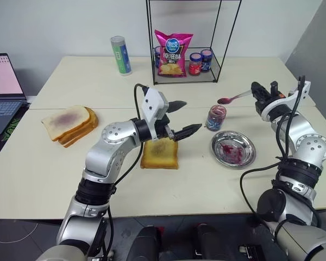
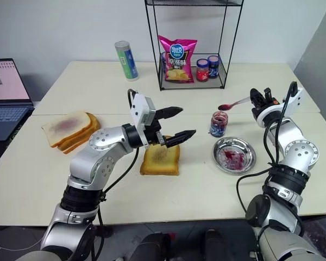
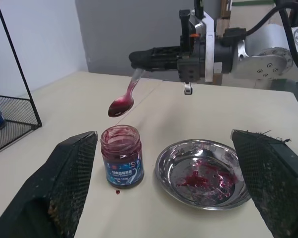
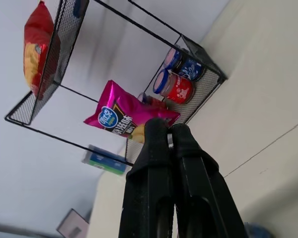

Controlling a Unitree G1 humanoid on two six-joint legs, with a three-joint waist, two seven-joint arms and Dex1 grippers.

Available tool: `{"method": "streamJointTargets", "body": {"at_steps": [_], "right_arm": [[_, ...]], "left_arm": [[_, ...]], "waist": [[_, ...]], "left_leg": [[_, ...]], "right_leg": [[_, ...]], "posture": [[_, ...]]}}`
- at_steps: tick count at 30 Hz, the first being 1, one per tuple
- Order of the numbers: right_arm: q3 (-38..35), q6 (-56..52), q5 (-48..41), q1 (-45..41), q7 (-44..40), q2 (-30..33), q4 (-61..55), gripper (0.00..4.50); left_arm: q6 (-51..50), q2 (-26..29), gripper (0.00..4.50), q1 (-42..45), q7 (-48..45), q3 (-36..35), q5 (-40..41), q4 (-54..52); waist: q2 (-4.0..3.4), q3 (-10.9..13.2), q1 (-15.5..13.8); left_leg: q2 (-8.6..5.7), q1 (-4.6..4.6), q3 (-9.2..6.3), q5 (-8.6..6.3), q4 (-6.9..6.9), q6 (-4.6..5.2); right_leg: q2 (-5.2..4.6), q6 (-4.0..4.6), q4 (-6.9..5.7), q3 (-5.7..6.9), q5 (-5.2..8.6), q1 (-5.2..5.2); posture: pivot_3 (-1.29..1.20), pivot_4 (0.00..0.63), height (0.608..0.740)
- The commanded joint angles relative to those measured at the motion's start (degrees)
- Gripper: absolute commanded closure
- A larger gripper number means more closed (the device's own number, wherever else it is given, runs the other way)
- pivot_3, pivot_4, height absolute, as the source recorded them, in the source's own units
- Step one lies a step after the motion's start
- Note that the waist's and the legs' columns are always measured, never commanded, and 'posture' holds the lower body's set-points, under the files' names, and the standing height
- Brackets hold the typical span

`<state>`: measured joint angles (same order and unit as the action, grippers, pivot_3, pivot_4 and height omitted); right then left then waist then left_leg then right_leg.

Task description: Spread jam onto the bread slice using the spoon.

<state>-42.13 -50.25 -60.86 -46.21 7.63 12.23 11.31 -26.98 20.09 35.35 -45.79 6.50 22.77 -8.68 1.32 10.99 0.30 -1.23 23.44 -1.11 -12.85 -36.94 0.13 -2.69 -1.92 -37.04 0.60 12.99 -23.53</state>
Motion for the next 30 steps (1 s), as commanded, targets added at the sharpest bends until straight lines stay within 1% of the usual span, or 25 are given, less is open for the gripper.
{"method": "streamJointTargets", "body": {"at_steps": [1, 5, 8, 11, 13, 15, 16, 17, 19, 23, 25, 30], "right_arm": [[-1.1, 0.7, -5.8, -0.9, 2.8, -0.6, -4.3, 4.49], [0.4, 0.6, -9.6, -1.4, 5.7, -2.2, -7.0, 4.49], [4.3, -0.4, -10.9, -1.3, 6.7, -3.8, -9.9, 4.49], [6.9, -0.7, -11.2, -0.7, 7.1, -4.1, -11.2, 4.49], [9.3, -0.7, -11.5, -0.8, 7.3, -5.2, -12.3, 4.49], [18.3, -2.8, -6.9, 1.0, 3.5, -5.3, -15.9, 4.49], [21.3, -3.3, -5.2, 1.8, 1.9, -4.9, -17.1, 4.49], [23.6, -3.3, -4.0, 2.7, 0.8, -5.2, -17.9, 4.49], [25.2, -2.5, -3.5, 3.9, 0.0, -6.0, -18.4, 4.49], [28.3, -1.5, -1.2, 5.4, -2.2, -6.8, -18.6, 4.49], [31.1, -0.9, 1.2, 5.7, -4.4, -6.9, -18.7, 4.49], [40.4, 2.7, 10.8, 6.9, -12.1, -4.8, -19.5, 4.49]], "left_arm": [[0.5, 0.4, 0.00, 1.6, -0.3, -1.8, 1.3, -0.9], [-0.2, 1.3, 0.00, 1.1, -0.5, -3.2, 2.5, -1.9], [-0.7, 3.5, 0.00, -0.6, -0.2, -5.1, 3.2, -3.2], [-1.4, 4.5, 0.00, -1.7, 0.1, -5.9, 4.0, -4.4], [-3.6, 5.7, 0.00, -4.1, 0.8, -7.6, 5.7, -7.6], [-6.9, 9.8, 0.00, -11.7, 1.0, -12.2, 8.0, -13.5], [-7.9, 11.1, 0.00, -14.2, 1.2, -13.6, 8.6, -15.3], [-8.8, 12.7, 0.00, -17.0, 1.2, -15.0, 9.3, -17.1], [-10.3, 14.5, 0.00, -20.9, 1.9, -17.0, 10.7, -20.0], [-9.8, 15.0, 0.00, -27.4, 4.3, -20.1, 10.5, -23.5], [-10.1, 15.1, 0.00, -32.0, 4.6, -21.6, 11.5, -26.3], [-10.2, 14.0, 0.00, -38.8, 7.0, -23.8, 13.6, -30.1]], "waist": [[0.00, 0.0, 0.0], [0.00, 0.0, 0.1], [-0.02, 0.0, 0.3], [-0.03, 0.0, 0.5], [-0.03, 0.0, 0.7], [-0.04, 0.0, 1.2], [-0.09, 0.0, 1.8], [-0.10, 0.0, 2.0], [-0.09, 0.0, 1.9], [-0.11, 0.0, 1.2], [-0.10, 0.0, 0.9], [-0.07, -0.1, 1.2]], "left_leg": [[0.00, 0.00, -0.01, 0.00, 0.00, 0.00], [0.02, 0.00, -0.01, 0.00, 0.01, 0.00], [0.04, 0.00, -0.01, 0.00, 0.01, 0.00], [0.06, 0.00, -0.02, 0.00, 0.02, 0.00], [0.05, 0.00, -0.01, 0.00, 0.01, 0.00], [0.05, 0.01, 0.00, 0.00, 0.03, 0.00], [0.06, 0.02, 0.00, 0.00, 0.07, 0.00], [0.12, 0.01, 0.09, -0.01, 0.13, 0.00], [0.19, 0.02, 0.03, -0.01, 0.14, 0.00], [0.27, 0.16, -0.11, 0.00, 0.06, -0.02], [0.23, 0.16, -0.09, 0.01, -0.01, -0.02], [0.17, 0.18, 0.00, 0.00, 0.00, -0.01]], "right_leg": [[0.00, 0.00, 0.00, 0.01, 0.00, 0.00], [0.01, 0.00, 0.00, 0.01, 0.00, -0.01], [0.04, 0.00, -0.02, -0.01, 0.00, -0.03], [0.06, 0.00, -0.02, 0.01, 0.00, -0.03], [0.05, 0.00, 0.00, -0.01, 0.00, -0.03], [0.04, 0.00, 0.02, -0.02, 0.00, -0.03], [0.02, 0.00, 0.03, -0.04, 0.00, -0.08], [-0.10, 0.01, 0.01, -0.13, 0.01, -0.15], [-0.12, 0.10, -0.07, -0.04, 0.06, -0.21], [0.01, 0.14, -0.03, 0.08, 0.05, -0.28], [-0.02, 0.12, 0.00, 0.07, 0.03, -0.22], [-0.16, 0.15, 0.07, 0.01, 0.00, -0.26]], "posture": [[0.00, 0.150, 0.740], [0.00, 0.150, 0.740], [0.00, 0.150, 0.740], [0.00, 0.150, 0.740], [0.00, 0.150, 0.740], [0.00, 0.150, 0.740], [0.00, 0.150, 0.740], [0.00, 0.150, 0.740], [0.00, 0.150, 0.740], [0.00, 0.150, 0.740], [0.00, 0.150, 0.740], [0.00, 0.150, 0.740]]}}
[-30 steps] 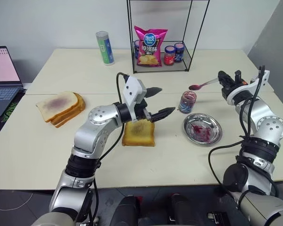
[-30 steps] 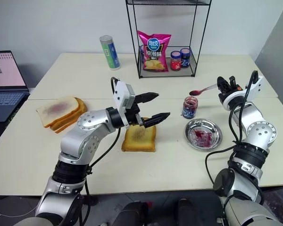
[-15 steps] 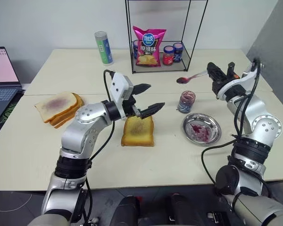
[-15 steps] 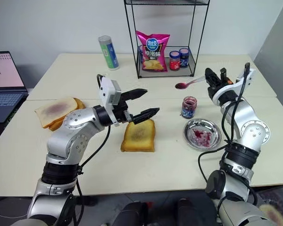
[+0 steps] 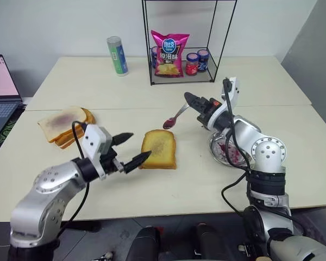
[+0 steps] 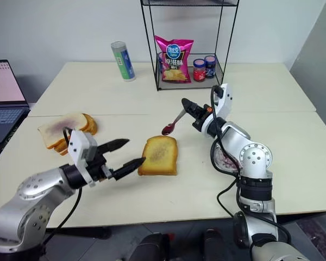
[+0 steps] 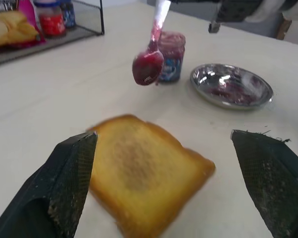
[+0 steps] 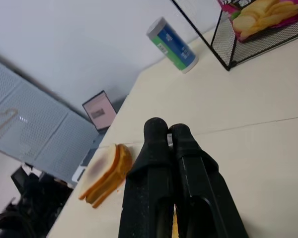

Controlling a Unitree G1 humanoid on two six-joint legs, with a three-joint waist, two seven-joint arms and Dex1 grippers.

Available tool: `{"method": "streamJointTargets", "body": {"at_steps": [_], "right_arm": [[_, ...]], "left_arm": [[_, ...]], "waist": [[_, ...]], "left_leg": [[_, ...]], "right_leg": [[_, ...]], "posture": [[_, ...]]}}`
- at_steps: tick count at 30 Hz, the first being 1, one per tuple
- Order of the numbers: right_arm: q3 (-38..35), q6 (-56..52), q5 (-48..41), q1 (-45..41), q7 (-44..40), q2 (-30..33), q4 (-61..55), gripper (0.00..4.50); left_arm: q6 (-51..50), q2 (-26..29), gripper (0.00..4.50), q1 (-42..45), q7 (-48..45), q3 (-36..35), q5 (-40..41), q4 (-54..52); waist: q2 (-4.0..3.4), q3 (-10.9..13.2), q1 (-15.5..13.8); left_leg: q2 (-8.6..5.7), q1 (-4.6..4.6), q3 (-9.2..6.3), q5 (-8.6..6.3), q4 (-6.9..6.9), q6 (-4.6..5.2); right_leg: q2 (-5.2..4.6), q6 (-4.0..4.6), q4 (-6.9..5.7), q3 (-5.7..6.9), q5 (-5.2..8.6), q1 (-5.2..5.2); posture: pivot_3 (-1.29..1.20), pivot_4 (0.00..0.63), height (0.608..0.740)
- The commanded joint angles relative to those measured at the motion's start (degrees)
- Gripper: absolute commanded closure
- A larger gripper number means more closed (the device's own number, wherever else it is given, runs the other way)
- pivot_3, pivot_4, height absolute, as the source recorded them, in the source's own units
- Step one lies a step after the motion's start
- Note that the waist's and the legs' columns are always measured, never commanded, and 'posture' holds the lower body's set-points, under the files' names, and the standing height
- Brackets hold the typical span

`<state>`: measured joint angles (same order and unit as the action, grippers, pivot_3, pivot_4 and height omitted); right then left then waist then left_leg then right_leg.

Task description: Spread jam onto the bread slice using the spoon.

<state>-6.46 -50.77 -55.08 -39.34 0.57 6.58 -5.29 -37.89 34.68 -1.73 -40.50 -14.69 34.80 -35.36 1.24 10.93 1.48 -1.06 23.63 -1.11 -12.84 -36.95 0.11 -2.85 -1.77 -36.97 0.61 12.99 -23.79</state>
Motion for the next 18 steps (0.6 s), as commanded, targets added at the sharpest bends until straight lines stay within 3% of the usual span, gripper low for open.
{"method": "streamJointTargets", "body": {"at_steps": [1, 10, 18], "right_arm": [[6.3, 4.0, 6.6, 0.4, -6.3, 0.8, -2.9, 4.49], [13.8, 10.9, 17.9, 1.8, -14.2, 0.2, -0.5, 4.49], [16.3, 16.2, 24.7, 2.0, -19.1, -0.7, 2.7, 4.49]], "left_arm": [[1.3, -1.2, 0.00, -2.7, 2.4, -3.0, 1.5, -3.3], [5.5, -4.4, 0.00, -11.7, 4.9, -2.6, 0.1, -4.0], [5.3, -3.6, 0.00, -12.2, 4.4, -2.4, 2.0, -3.4]], "waist": [[0.00, 0.0, -0.1], [0.00, 0.0, 0.0], [0.02, 0.0, 0.0]], "left_leg": [[0.00, 0.01, -0.01, 0.00, 0.00, 0.00], [0.04, 0.18, -0.02, 0.01, 0.02, -0.02], [0.04, 0.17, 0.00, 0.01, 0.00, -0.03]], "right_leg": [[0.00, 0.01, -0.01, 0.01, 0.00, -0.03], [0.02, 0.04, -0.07, 0.02, 0.01, -0.24], [0.02, 0.04, -0.09, 0.03, 0.01, -0.24]], "posture": [[0.00, 0.150, 0.740], [0.00, 0.150, 0.740], [0.00, 0.150, 0.740]]}}
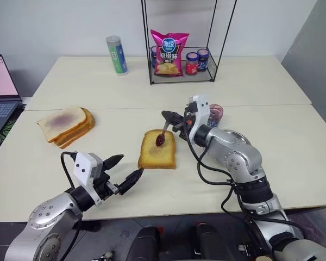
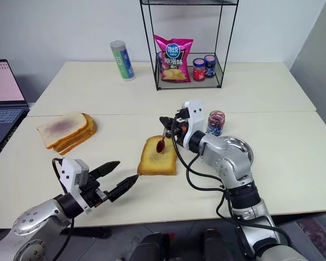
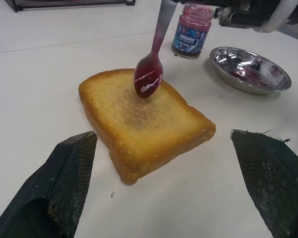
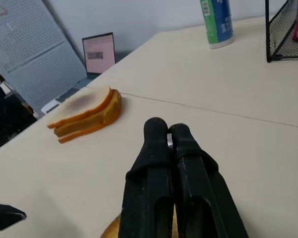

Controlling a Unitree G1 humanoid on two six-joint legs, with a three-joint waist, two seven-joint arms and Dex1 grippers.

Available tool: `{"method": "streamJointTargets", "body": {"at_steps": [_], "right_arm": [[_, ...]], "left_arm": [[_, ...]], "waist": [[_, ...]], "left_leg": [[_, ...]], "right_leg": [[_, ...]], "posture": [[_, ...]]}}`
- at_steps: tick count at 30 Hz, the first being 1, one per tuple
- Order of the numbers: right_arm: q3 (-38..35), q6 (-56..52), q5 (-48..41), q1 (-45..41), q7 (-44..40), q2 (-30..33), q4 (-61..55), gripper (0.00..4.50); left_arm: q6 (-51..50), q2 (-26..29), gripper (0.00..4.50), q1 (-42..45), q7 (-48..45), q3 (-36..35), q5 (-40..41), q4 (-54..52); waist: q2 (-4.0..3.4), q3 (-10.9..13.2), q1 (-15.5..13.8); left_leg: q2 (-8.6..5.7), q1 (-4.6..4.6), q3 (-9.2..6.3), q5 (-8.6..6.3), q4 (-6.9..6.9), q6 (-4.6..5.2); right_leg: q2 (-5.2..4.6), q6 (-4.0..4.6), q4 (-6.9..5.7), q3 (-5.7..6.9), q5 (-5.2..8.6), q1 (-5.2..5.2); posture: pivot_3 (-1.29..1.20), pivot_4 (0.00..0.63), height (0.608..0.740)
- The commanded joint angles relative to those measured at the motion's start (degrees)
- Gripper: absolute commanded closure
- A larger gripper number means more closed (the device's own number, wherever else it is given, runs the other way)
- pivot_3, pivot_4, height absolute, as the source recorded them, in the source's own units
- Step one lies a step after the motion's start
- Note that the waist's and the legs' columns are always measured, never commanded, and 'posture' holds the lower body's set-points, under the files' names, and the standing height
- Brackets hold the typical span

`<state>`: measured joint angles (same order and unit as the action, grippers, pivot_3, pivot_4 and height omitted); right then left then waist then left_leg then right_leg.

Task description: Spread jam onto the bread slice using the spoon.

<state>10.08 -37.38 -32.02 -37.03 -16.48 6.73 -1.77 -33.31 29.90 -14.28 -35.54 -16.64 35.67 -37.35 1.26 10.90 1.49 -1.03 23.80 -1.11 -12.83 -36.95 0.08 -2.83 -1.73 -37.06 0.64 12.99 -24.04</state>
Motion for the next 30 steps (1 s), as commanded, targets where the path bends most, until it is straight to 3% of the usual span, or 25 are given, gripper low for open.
{"method": "streamJointTargets", "body": {"at_steps": [1, 13, 21, 30], "right_arm": [[0.0, 3.0, 2.1, -0.2, -2.5, -1.1, -0.9, 4.49], [-0.1, -1.2, 2.0, 1.7, -6.0, -2.5, -3.0, 4.49], [-0.2, 4.7, 8.7, 1.3, -5.3, -1.7, 1.3, 4.49], [-3.3, 7.4, 10.4, -0.9, -4.8, -2.0, 4.1, 4.49]], "left_arm": [[0.5, 1.4, 0.00, 0.7, -0.6, -0.4, 1.4, -1.5], [1.2, 3.4, 0.00, 2.2, -1.5, -0.7, 1.5, 0.3], [1.5, 4.0, 0.00, 2.5, -2.2, -1.0, 1.4, 0.9], [1.9, 4.9, 0.00, 3.6, -3.0, -1.1, 1.4, 2.1]], "waist": [[0.00, 0.0, 0.0], [0.00, 0.0, 0.0], [0.00, 0.0, 0.0], [0.01, 0.0, 0.0]], "left_leg": [[0.00, 0.00, 0.00, 0.00, 0.00, 0.00], [0.00, -0.01, -0.01, 0.00, 0.01, 0.00], [-0.01, -0.01, -0.01, 0.00, 0.00, -0.01], [-0.02, -0.01, -0.01, 0.00, -0.01, -0.01]], "right_leg": [[0.00, 0.00, 0.00, 0.00, 0.00, 0.00], [0.00, 0.01, -0.01, 0.01, 0.00, 0.00], [0.00, 0.01, -0.02, 0.01, 0.00, 0.00], [0.00, 0.00, -0.02, 0.01, -0.01, 0.00]], "posture": [[0.00, 0.150, 0.740], [0.00, 0.150, 0.740], [0.00, 0.150, 0.740], [0.00, 0.150, 0.740]]}}
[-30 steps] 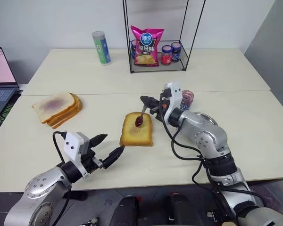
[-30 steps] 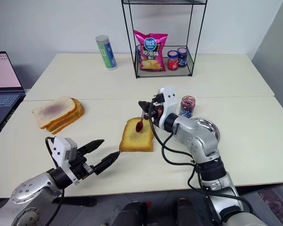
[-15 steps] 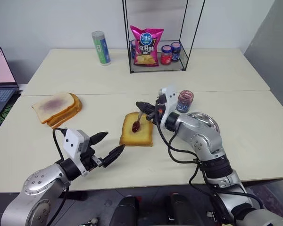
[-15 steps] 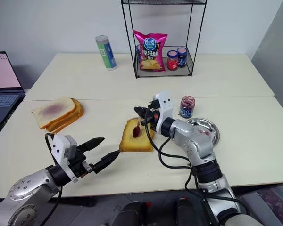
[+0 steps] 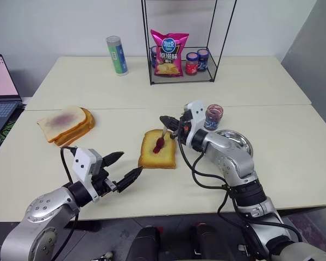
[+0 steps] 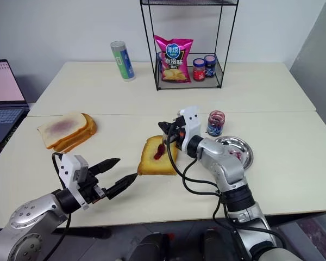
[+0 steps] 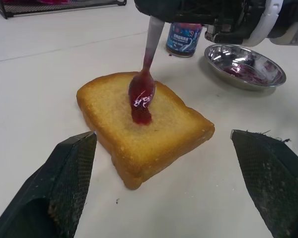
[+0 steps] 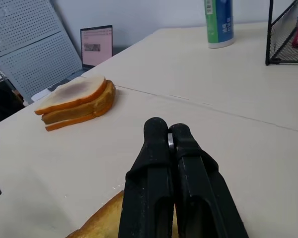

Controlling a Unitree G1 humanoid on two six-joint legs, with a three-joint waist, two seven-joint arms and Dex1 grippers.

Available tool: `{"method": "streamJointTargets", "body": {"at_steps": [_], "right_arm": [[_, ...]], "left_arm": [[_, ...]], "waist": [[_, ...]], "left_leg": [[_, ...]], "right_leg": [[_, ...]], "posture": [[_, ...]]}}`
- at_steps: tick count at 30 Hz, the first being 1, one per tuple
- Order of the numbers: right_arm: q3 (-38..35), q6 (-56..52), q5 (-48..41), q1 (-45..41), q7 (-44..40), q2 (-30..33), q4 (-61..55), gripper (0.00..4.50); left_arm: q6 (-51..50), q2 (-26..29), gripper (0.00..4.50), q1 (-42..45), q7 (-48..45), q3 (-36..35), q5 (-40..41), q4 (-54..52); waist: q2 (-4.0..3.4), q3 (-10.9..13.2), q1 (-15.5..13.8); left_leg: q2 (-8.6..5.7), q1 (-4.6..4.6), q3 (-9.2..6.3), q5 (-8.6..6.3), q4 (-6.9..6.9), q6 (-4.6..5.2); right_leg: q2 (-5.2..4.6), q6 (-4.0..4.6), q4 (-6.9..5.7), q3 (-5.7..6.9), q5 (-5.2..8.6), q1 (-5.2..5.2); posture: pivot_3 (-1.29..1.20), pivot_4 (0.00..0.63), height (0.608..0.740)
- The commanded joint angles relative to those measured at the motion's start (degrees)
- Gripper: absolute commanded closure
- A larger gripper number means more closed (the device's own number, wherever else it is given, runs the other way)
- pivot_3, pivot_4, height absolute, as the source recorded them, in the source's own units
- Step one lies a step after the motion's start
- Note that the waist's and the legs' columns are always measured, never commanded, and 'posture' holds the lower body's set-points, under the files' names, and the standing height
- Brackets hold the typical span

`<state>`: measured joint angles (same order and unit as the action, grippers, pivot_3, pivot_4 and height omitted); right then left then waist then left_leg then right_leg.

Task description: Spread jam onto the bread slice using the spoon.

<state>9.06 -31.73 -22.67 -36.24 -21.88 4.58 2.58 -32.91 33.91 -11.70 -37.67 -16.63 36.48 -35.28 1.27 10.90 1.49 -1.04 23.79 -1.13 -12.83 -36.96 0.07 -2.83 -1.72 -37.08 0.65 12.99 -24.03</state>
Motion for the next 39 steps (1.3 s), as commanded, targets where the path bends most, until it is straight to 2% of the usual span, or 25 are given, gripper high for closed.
{"method": "streamJointTargets", "body": {"at_steps": [1, 6, 12, 17, 22, 39], "right_arm": [[-2.5, 1.9, 1.2, -1.9, 0.6, 0.2, -0.1, 4.49], [-4.2, 1.8, 1.4, -3.3, 0.5, 0.2, 0.1, 4.49], [-9.0, -1.8, -2.2, -4.8, 2.3, -1.5, 0.7, 4.49], [-18.9, -15.5, -16.0, -4.9, 7.4, -7.3, 0.1, 4.49], [-22.3, -21.3, -21.0, -4.6, 10.7, -9.4, 0.1, 4.49], [-20.7, -16.8, -15.6, -2.5, 12.7, -9.0, 4.9, 4.49]], "left_arm": [[1.5, 1.0, 0.00, 1.2, -1.0, -1.2, 0.6, 0.3], [1.9, 1.3, 0.00, 1.8, -1.4, -1.0, 0.5, 1.0], [2.5, 1.3, 0.00, 3.1, -1.5, -0.4, 0.1, 2.1], [2.5, 1.5, 0.00, 3.5, -2.0, -0.7, 0.0, 2.6], [2.6, 1.6, 0.00, 3.9, -2.3, -0.6, -0.2, 3.1], [2.2, 2.2, 0.00, 5.7, -2.4, 0.1, -0.5, 3.8]], "waist": [[0.00, 0.0, 0.0], [0.00, 0.0, 0.0], [0.00, 0.0, 0.0], [0.00, 0.0, 0.1], [-0.01, 0.0, 0.1], [-0.01, 0.0, 0.2]], "left_leg": [[0.00, 0.00, 0.00, 0.00, 0.00, 0.00], [0.00, 0.00, 0.01, 0.00, 0.01, 0.00], [0.00, 0.00, 0.00, 0.00, 0.01, 0.00], [0.01, 0.00, -0.01, 0.00, 0.03, 0.00], [0.01, 0.01, -0.01, 0.00, 0.03, 0.00], [0.00, 0.00, 0.04, 0.00, 0.03, 0.00]], "right_leg": [[0.00, 0.00, 0.00, 0.00, 0.00, 0.00], [0.00, 0.00, 0.00, 0.00, 0.00, -0.01], [0.00, 0.00, -0.02, 0.00, -0.01, -0.01], [0.00, 0.01, -0.04, 0.00, -0.01, -0.02], [0.00, 0.02, -0.03, 0.00, -0.01, -0.02], [0.03, 0.01, -0.03, -0.01, -0.01, -0.02]], "posture": [[0.00, 0.150, 0.740], [0.00, 0.150, 0.740], [0.00, 0.150, 0.740], [0.00, 0.150, 0.740], [0.00, 0.150, 0.740], [0.00, 0.150, 0.740]]}}
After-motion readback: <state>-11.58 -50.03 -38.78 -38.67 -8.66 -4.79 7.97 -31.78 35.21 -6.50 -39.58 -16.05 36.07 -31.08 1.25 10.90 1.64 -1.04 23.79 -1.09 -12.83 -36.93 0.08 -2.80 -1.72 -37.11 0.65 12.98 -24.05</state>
